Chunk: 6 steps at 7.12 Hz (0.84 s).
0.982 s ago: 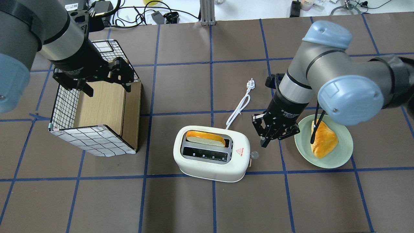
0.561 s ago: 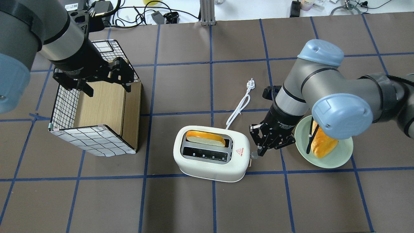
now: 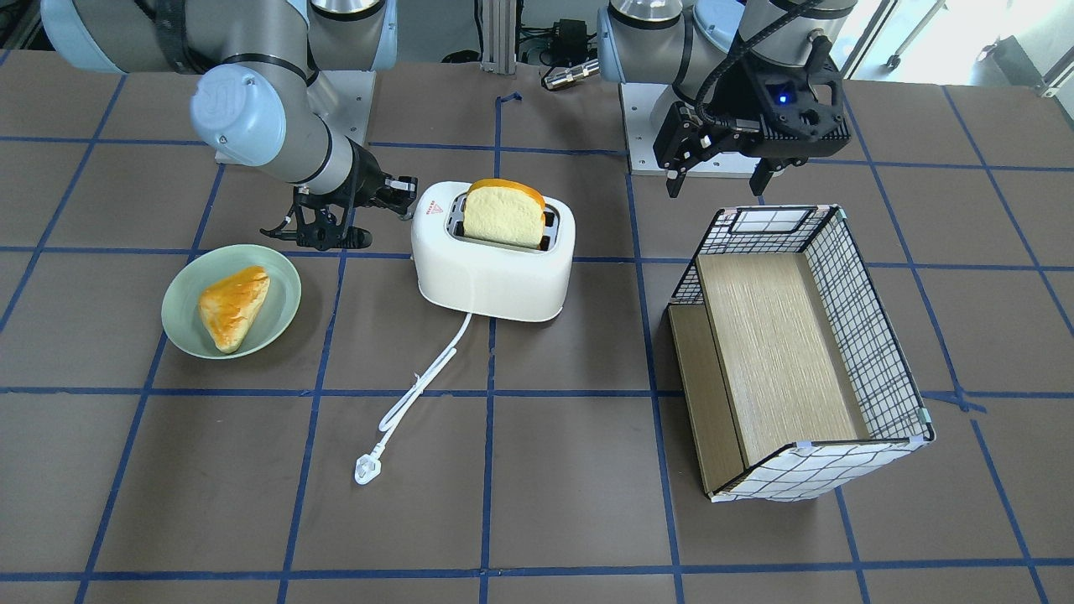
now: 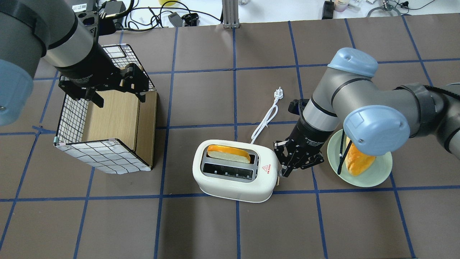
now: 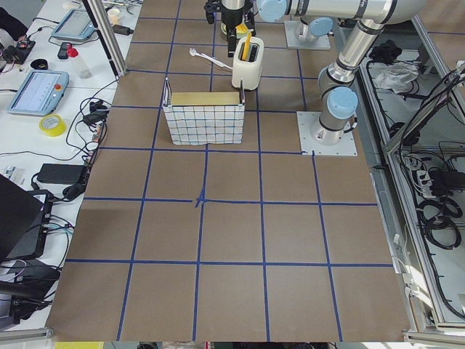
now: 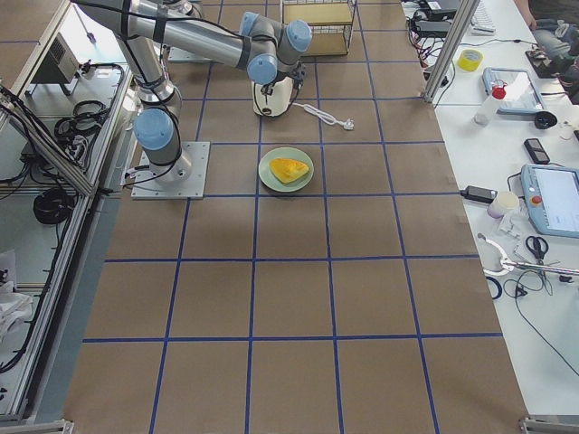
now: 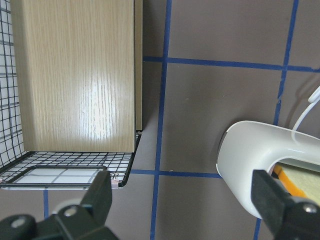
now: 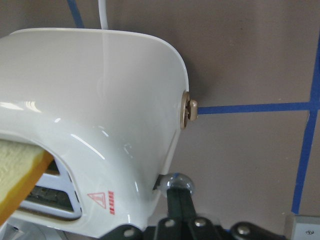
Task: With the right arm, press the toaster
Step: 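Press the toaster lever down with the right gripper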
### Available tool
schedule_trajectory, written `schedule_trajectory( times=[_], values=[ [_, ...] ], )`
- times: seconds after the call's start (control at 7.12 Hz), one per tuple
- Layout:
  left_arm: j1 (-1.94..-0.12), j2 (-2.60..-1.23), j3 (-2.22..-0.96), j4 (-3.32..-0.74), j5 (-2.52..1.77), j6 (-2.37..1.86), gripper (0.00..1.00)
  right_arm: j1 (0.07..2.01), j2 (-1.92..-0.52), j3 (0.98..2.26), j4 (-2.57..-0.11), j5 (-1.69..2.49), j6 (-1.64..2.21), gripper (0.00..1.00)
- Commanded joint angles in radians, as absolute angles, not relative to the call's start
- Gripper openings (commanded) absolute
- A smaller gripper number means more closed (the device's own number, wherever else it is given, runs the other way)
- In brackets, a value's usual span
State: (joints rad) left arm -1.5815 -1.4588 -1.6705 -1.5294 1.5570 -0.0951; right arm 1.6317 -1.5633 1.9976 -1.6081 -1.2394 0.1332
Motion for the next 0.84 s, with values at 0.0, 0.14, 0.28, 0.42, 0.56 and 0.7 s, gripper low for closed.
schedule_trajectory(
  times=[0.0, 0.14, 0.28, 0.42, 0.56, 0.7],
  values=[
    [-1.582, -1.459, -1.672, -1.529, 1.557, -0.095, 1.00, 1.632, -1.546, 1.999, -1.609, -1.238, 0.133, 0.00],
    [-1.582, -1.459, -1.671, -1.529, 1.557, -0.095, 1.00, 1.632, -1.542, 1.999, -1.611, -1.238, 0.133, 0.00],
    [-1.582, -1.459, -1.671, -1.529, 1.557, -0.095, 1.00, 1.632, -1.528, 2.006, -1.620, -1.236, 0.132, 0.00],
    [-1.582, -1.459, -1.671, -1.529, 1.557, -0.095, 1.00, 1.632, -1.522, 2.017, -1.627, -1.238, 0.130, 0.00],
    [-1.582, -1.459, -1.671, -1.529, 1.557, -0.095, 1.00, 1.634, -1.516, 2.020, -1.643, -1.238, 0.129, 0.00],
    [-1.582, -1.459, -1.671, -1.529, 1.557, -0.095, 1.00, 1.634, -1.505, 2.025, -1.650, -1.238, 0.129, 0.00]
  ],
)
